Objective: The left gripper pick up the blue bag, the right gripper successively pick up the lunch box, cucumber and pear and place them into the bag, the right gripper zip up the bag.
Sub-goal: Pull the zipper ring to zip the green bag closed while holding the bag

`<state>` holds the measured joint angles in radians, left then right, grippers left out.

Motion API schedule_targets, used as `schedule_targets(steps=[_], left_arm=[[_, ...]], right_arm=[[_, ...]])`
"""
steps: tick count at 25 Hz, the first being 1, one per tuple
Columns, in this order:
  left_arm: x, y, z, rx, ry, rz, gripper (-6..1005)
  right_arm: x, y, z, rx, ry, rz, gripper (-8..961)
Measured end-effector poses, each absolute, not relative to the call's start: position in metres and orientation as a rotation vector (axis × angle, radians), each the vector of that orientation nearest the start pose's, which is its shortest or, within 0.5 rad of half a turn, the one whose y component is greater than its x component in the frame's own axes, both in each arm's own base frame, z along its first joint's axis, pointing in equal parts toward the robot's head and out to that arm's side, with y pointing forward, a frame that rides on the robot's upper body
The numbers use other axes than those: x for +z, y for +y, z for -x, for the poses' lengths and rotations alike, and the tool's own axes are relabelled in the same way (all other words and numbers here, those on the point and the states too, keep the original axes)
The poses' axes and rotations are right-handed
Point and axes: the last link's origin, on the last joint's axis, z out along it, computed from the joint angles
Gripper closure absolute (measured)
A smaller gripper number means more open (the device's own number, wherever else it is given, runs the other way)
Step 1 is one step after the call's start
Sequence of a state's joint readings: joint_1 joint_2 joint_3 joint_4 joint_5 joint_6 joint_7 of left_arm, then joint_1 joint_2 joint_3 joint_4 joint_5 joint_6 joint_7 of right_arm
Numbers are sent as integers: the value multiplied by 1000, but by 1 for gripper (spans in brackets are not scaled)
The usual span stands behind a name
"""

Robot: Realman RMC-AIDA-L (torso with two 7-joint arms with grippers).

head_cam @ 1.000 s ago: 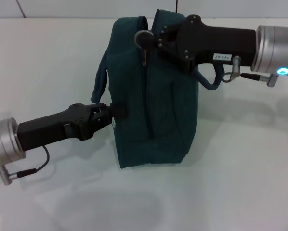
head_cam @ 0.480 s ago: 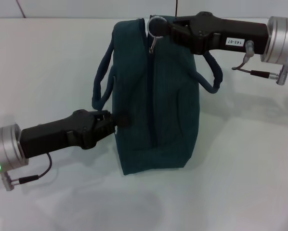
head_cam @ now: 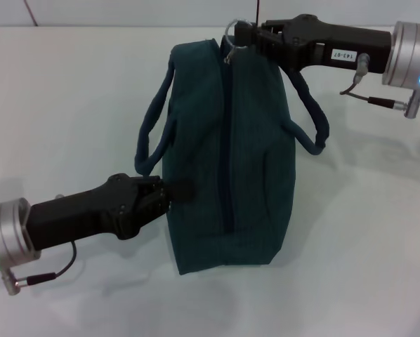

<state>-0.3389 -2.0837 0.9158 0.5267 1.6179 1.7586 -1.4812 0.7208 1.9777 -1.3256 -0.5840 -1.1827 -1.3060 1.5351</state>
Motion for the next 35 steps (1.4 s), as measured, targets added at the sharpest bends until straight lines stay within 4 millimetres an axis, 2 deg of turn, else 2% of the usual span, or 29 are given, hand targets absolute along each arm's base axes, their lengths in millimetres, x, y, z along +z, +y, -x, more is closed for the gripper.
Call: schedule_targets(steps=[7,14,24,30,35], left_arm=[[-19,250,269,-1250,-1016,2663,878],[-18,244,277,-1241,-1028,2637,860],[-17,248,277,-1257,-1009,2592,834],[-3,250,286,-1291,-952,2466,819],[18,259,297,-1334,-996,2305,602]], right_arm=[[-4,404,-138,1097,560,2649,949],[-7,410,-150,1035,581,2591,949],[-8,402,-159,1025,575,2597,949],[1,393,-166,1103,581,2563,949],[9,378,-172,1152,522,2557,949]])
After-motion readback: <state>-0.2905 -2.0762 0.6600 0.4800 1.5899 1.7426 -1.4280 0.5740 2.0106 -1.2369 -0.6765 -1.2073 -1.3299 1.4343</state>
